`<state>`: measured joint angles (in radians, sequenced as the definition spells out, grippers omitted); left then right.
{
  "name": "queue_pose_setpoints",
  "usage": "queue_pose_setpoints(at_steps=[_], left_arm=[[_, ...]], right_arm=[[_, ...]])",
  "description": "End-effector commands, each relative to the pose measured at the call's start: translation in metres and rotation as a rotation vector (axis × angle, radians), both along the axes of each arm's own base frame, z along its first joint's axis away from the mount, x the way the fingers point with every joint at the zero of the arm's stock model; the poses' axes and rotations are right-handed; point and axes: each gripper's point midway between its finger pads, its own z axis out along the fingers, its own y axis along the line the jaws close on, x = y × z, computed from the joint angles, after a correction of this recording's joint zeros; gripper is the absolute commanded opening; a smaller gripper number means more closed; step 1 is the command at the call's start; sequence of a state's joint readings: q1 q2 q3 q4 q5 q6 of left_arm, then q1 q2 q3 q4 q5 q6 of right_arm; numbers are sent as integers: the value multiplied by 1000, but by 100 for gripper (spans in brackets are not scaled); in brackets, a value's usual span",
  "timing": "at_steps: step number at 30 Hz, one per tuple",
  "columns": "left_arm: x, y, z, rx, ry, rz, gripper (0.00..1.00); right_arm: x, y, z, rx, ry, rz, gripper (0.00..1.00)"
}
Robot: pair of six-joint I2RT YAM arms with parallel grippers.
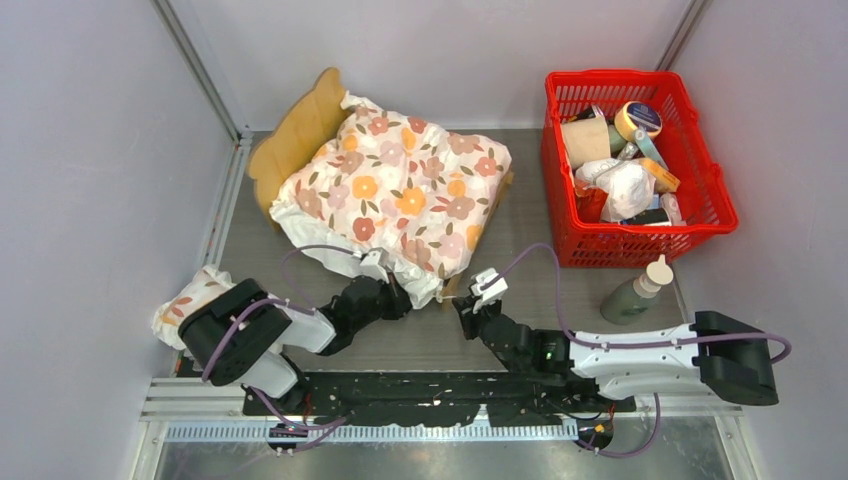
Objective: Set up the pet bed
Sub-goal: Tie the ropes to the bed frame.
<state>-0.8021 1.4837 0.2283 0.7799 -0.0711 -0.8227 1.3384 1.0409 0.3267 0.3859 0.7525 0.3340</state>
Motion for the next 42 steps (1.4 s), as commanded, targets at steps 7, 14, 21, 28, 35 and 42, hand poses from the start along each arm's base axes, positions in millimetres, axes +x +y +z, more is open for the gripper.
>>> queue_pose_setpoints(at_steps=[7, 14, 21, 28, 35, 42], left_arm=[[-8, 47, -41, 195, 119, 141, 0], [-11, 55, -46, 233, 128, 156, 0], [-17, 65, -61, 261, 173, 177, 0], [-19, 71, -69, 291, 201, 194, 0], [-22, 77, -76, 288, 218, 224, 0], [-23, 83, -77, 300, 214, 237, 0]], right_arm=[[11, -30, 42, 103, -88, -115, 5], [11, -35, 46, 99, -120, -104, 5], [14, -53, 30, 116, -115, -175, 5], [14, -65, 38, 148, -127, -203, 5], [12, -66, 19, 160, -84, -207, 5], [12, -86, 19, 229, -71, -271, 5]])
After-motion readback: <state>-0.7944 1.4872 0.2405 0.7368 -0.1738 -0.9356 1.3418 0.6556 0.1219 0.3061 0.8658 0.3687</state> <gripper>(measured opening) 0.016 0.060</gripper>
